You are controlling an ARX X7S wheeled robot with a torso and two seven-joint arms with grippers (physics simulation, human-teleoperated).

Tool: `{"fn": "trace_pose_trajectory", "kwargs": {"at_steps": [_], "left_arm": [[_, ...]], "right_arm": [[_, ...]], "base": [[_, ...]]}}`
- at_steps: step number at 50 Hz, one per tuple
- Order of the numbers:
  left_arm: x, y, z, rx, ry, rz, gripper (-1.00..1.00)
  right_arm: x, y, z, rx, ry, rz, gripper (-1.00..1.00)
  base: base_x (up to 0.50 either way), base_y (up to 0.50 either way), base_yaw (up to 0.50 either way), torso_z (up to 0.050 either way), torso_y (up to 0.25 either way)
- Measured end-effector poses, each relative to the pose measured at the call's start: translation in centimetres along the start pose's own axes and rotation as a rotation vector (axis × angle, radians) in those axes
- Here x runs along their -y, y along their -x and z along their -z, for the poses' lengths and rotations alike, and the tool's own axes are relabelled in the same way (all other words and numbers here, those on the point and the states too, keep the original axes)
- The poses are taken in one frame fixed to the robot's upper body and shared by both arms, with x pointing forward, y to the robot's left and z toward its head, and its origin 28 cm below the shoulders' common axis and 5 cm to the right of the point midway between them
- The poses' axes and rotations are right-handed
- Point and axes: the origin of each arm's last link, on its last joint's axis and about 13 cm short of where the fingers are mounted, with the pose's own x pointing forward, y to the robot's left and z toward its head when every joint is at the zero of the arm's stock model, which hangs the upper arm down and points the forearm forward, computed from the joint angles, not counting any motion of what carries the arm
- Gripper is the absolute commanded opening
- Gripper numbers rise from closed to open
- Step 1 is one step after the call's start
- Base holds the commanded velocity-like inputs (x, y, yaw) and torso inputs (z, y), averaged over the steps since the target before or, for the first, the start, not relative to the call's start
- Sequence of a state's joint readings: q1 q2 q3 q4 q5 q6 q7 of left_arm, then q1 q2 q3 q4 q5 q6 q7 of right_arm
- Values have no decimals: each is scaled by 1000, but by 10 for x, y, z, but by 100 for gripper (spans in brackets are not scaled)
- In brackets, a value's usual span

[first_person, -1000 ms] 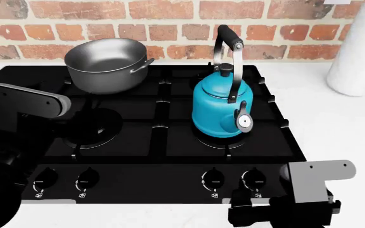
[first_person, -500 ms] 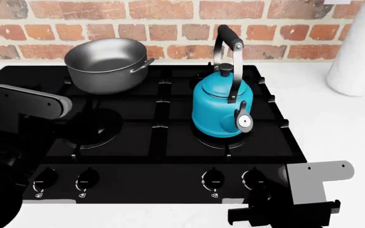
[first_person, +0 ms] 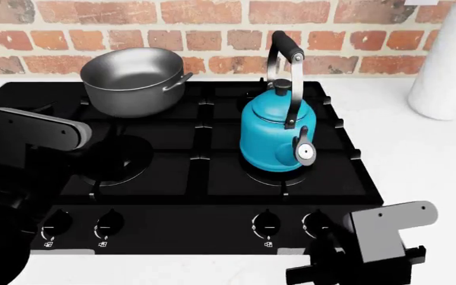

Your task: Pick the kettle from the counter and place it on a stove burner. Then turn the burner on.

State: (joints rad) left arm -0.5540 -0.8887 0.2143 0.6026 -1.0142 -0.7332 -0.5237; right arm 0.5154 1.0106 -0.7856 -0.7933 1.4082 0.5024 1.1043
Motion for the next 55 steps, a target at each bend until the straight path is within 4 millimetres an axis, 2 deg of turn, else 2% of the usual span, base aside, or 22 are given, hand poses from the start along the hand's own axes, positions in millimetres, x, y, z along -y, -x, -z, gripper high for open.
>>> {"fn": "trace_pose_trajectory", "kwargs": {"at_steps": [16, 55], "left_arm": [[0, 0, 0, 3, 3, 0, 100], [1, 0, 7, -5, 10, -6, 100]], "right_arm": [[8, 0, 2, 11, 57, -37, -100], [29, -16, 3, 15, -18, -137, -100]], "base": [[0, 0, 0, 0, 1], [2, 0, 1, 0, 0]]}}
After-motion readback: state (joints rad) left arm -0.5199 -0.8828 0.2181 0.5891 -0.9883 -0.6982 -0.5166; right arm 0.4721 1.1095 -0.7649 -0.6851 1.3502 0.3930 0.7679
